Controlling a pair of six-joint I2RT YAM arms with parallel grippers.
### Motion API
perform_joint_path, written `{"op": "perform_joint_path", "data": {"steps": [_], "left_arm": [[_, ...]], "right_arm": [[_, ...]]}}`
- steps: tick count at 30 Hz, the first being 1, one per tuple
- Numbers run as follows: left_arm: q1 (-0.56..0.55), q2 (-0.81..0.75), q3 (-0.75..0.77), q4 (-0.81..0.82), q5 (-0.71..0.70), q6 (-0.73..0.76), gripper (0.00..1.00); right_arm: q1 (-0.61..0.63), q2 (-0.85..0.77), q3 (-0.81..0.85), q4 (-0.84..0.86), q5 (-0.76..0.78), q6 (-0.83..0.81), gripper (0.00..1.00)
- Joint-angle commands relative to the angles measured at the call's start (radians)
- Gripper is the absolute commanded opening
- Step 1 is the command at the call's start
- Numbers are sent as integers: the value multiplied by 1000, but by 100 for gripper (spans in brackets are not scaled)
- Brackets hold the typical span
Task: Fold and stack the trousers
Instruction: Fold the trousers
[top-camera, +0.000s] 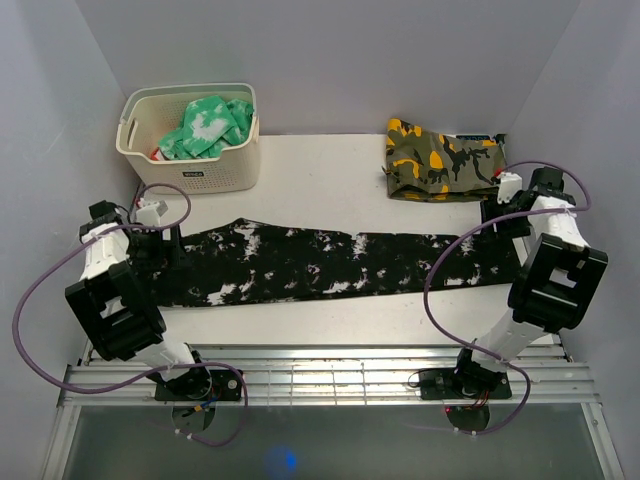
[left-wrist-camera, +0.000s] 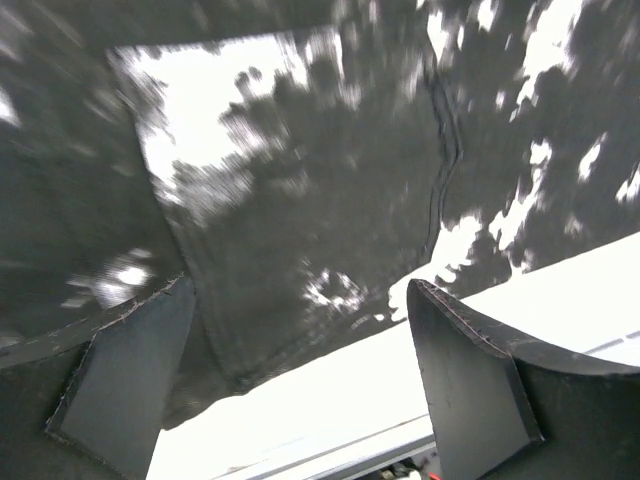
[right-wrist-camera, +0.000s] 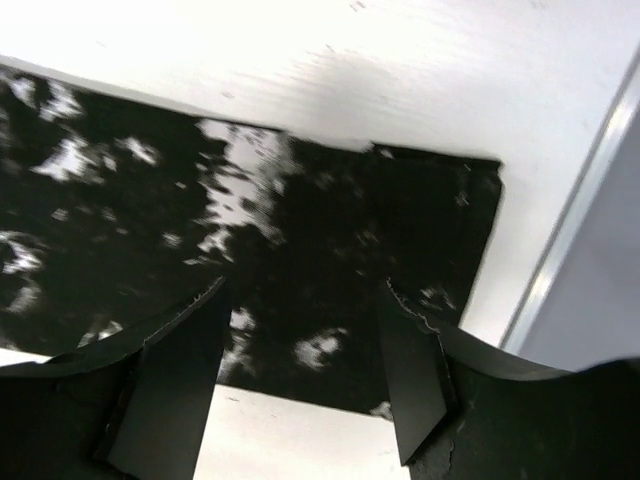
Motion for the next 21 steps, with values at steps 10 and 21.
{"op": "perform_joint_path", "data": {"steps": [10, 21], "left_arm": [[-2, 1, -72, 41, 71, -46, 98], [-4, 19, -8, 44, 69, -75, 98]], "right_arm": [[-179, 97, 1, -1, 93, -126, 67], [-179, 243, -30, -34, 26, -112, 49]]}}
